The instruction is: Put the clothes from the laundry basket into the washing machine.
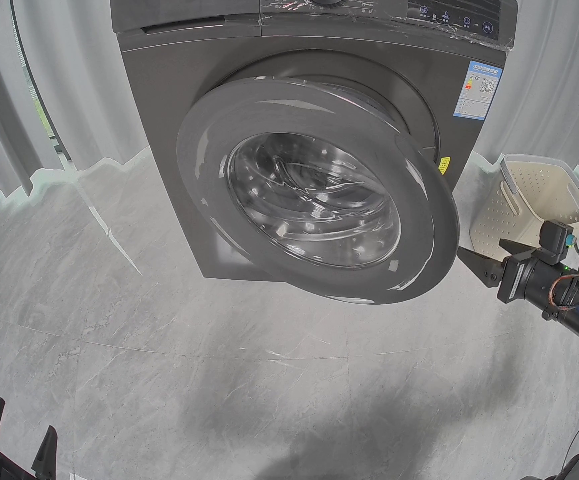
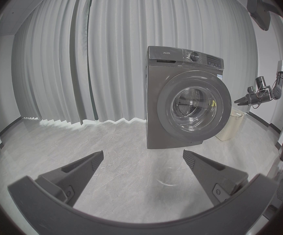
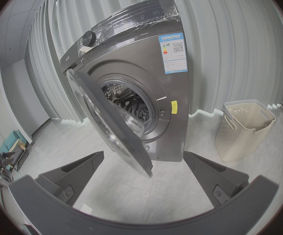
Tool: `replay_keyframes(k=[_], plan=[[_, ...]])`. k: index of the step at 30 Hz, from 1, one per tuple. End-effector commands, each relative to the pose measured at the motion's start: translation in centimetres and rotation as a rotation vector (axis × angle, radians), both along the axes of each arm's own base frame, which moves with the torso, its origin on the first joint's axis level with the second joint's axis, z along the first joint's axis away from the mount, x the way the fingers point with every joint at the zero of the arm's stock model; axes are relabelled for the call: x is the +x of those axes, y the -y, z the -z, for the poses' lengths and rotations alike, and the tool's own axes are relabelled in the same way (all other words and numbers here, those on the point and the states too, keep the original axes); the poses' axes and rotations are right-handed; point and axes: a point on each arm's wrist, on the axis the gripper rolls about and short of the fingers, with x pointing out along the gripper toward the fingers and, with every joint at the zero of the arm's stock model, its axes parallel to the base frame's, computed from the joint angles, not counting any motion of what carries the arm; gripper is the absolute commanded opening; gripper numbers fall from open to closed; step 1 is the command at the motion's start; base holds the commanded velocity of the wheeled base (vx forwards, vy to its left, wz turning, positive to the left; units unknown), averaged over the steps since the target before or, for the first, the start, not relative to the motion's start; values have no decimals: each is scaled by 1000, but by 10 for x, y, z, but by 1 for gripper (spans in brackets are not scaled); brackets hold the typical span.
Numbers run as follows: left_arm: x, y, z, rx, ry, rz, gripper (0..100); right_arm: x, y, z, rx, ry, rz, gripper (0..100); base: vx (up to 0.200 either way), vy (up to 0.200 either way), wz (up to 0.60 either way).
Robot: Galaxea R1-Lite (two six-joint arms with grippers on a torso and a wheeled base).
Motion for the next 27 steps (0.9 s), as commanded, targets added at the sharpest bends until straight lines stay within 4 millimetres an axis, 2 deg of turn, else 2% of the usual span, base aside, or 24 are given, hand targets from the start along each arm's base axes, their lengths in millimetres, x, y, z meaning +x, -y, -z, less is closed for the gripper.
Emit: replay_keyframes(k=[1, 6, 9, 11, 15, 21, 24, 27], plan=[[0, 0, 4, -1, 0, 2, 100, -13, -6, 15, -21, -51, -51, 100, 0, 0, 0], [0, 0, 4, -1, 0, 2, 100, -43, -29, 38, -57, -132, -220, 100, 0, 0, 0], [0, 0, 4, -1, 0, 0, 100, -50, -38, 40, -57, -140, -275, 100, 200, -200, 0], [0, 0, 4, -1, 0, 2, 100, -51, -45, 34, -36, -108, -312, 100, 200, -200, 0], [0, 0, 4, -1, 0, 2, 100, -46, -51, 27, -10, -52, -326, 100, 200, -200, 0], [0, 0, 4, -1, 0, 2, 100, -27, -62, 25, 6, -20, -318, 100, 0, 0, 0], [0, 0, 4, -1, 0, 2, 100, -10, -72, 20, 32, 37, -307, 100, 0, 0, 0], [0, 0, 4, -1, 0, 2, 100, 3, -73, 16, 49, 75, -272, 100, 0, 0, 0]])
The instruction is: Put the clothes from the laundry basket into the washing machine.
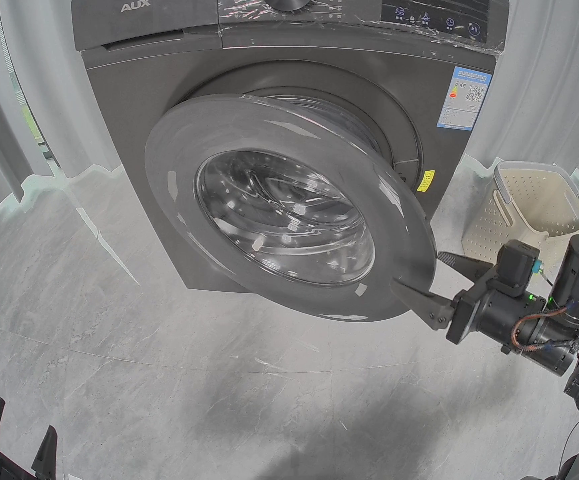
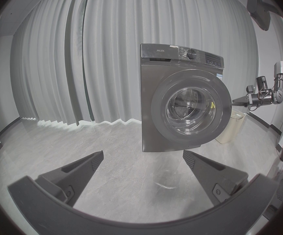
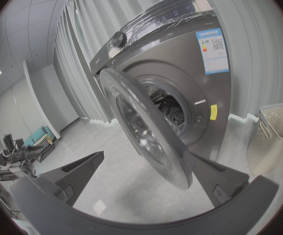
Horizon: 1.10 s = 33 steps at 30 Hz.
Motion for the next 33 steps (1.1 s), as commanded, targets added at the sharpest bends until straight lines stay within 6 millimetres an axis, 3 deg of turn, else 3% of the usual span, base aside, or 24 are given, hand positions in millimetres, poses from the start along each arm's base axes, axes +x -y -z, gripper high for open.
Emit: replay_keyframes(k=[1, 10, 15, 19, 23, 27, 33], plan=[[0, 0, 4, 0, 2, 0, 100, 22, -7, 4, 5, 8, 33, 100, 0, 0, 0], [0, 0, 4, 0, 2, 0, 100, 39, 11, -2, 26, 52, 141, 100, 0, 0, 0], [0, 0, 4, 0, 2, 0, 100, 56, 30, -8, 37, 75, 262, 100, 0, 0, 0], [0, 0, 4, 0, 2, 0, 100, 57, 37, -6, 32, 67, 286, 100, 0, 0, 0], [0, 0, 4, 0, 2, 0, 100, 46, 36, 6, 5, 26, 266, 100, 0, 0, 0], [0, 0, 4, 0, 2, 0, 100, 22, 18, 20, -23, -17, 152, 100, 0, 0, 0], [0, 0, 4, 0, 2, 0, 100, 9, -2, 20, -12, -10, 53, 100, 0, 100, 0]])
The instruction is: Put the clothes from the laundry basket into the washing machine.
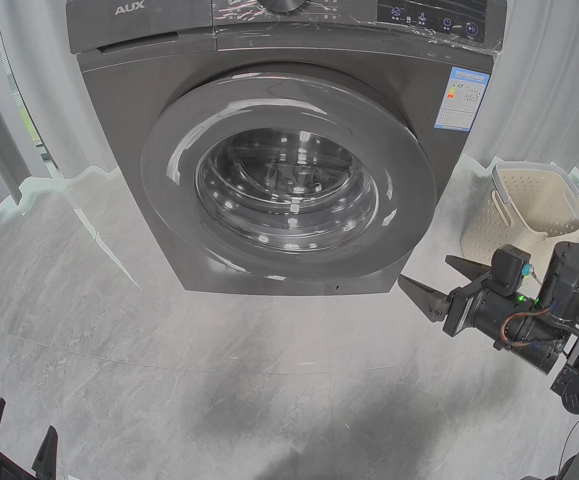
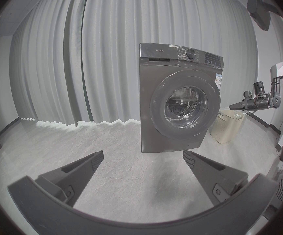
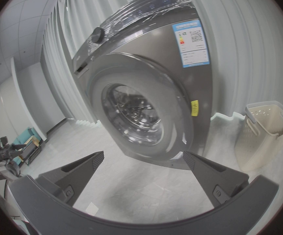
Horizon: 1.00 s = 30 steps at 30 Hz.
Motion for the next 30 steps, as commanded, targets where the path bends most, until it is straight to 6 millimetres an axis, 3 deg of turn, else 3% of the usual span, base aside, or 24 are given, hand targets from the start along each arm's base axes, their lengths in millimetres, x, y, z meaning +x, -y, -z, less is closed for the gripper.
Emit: replay_keyframes(k=[1, 9, 21, 30], plan=[[0, 0, 4, -2, 2, 0, 100, -11, -14, -1, 8, 8, -74, 100, 200, 0, 0], [0, 0, 4, -2, 2, 0, 100, -2, -20, -4, 33, 45, -74, 100, 200, 0, 0], [0, 0, 4, 0, 2, 0, 100, 8, -27, -22, 83, 121, -63, 100, 0, 0, 0], [0, 0, 4, 0, 2, 0, 100, 10, -26, -24, 87, 127, -54, 100, 200, 0, 0]])
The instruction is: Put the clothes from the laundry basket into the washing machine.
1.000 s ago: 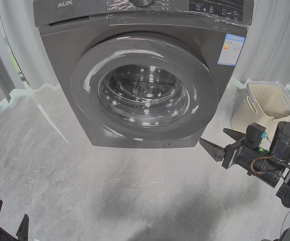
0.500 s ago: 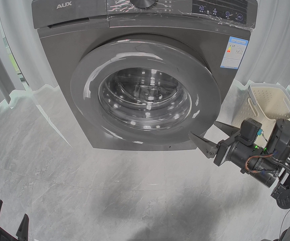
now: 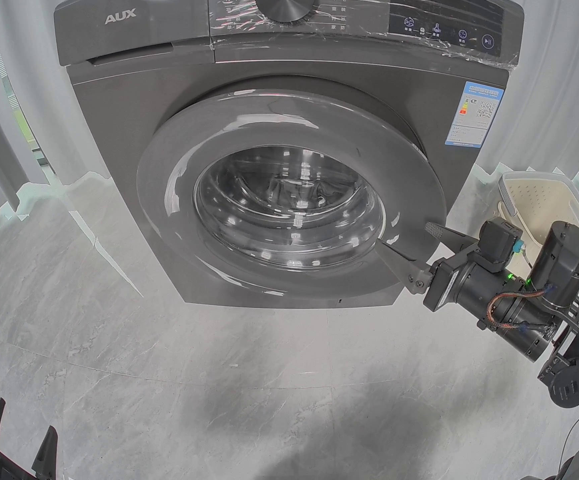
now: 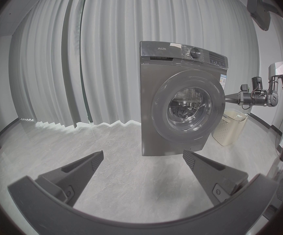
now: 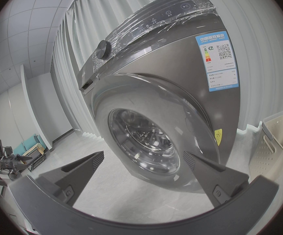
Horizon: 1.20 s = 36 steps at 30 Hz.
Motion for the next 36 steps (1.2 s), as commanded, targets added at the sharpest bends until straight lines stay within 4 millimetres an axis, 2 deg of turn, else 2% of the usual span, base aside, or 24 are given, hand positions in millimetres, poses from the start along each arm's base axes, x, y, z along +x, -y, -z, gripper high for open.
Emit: replay_keyframes(k=[1, 6, 16, 25, 29, 32, 33, 34, 36], plan=[[0, 0, 4, 0, 2, 0, 100, 1, 1, -1, 4, 6, 4, 100, 200, 0, 0], [0, 0, 4, 0, 2, 0, 100, 2, 1, -3, 6, 10, 6, 100, 200, 0, 0], [0, 0, 4, -2, 2, 0, 100, 11, 11, -7, 37, 59, 57, 100, 0, 0, 0], [0, 0, 4, -2, 2, 0, 100, 9, 14, -10, 48, 71, 87, 100, 0, 0, 0], [0, 0, 4, -2, 2, 0, 100, -1, 15, -10, 46, 66, 69, 100, 0, 0, 0], [0, 0, 4, -2, 2, 0, 100, -31, 13, 4, 7, 15, -14, 100, 0, 0, 0], [0, 0, 4, -2, 2, 0, 100, -31, 13, 4, 7, 15, -14, 100, 0, 0, 0], [0, 0, 4, -2, 2, 0, 100, -50, 18, 12, -17, -14, -52, 100, 0, 0, 0], [0, 0, 5, -2, 0, 2, 100, -70, 26, 20, -39, -39, -86, 100, 0, 0, 0]])
